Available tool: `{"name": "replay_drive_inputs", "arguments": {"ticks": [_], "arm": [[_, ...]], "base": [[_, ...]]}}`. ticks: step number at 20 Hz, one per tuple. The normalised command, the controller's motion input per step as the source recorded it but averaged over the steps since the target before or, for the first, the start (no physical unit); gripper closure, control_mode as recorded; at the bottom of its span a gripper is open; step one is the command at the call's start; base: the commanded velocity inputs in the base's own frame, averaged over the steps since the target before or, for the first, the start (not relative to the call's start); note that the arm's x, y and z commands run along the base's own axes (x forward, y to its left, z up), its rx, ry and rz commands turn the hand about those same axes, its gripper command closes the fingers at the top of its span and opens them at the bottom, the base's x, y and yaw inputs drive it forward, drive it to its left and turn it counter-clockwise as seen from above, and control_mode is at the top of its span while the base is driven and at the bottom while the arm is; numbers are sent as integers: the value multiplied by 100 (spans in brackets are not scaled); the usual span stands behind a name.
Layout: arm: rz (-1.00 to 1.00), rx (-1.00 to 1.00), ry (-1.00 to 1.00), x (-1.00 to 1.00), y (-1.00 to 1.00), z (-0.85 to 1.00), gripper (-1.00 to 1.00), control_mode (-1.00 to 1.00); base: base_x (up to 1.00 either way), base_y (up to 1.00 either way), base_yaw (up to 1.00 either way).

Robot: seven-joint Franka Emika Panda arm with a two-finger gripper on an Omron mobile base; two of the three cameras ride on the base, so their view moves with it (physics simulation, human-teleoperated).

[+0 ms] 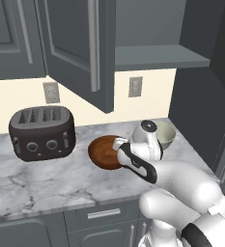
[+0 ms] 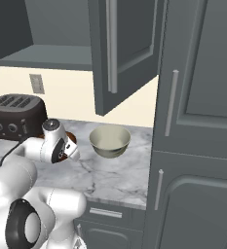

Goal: Open the cabinet. Pick the bowls from the counter and place them in the cabinet. Then close the cabinet.

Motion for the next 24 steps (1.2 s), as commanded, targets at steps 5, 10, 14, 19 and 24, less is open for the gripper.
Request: {"name": "replay_drive_inputs", "arguments": {"ticks": [5,10,14,19,24], "arm": [[0,0,-2,-2,0,1,100,-100],[0,0,-24,-43,0,71,100,-100],[0,0,-31,-69,0,100,100,-100],[0,0,-35,-91,0,100,100,-100],[-1,2,-32,-100,-2,100,100,-100]], "base": [[0,0,0],[0,0,0],[0,0,0],[0,0,0],[0,0,0]]}}
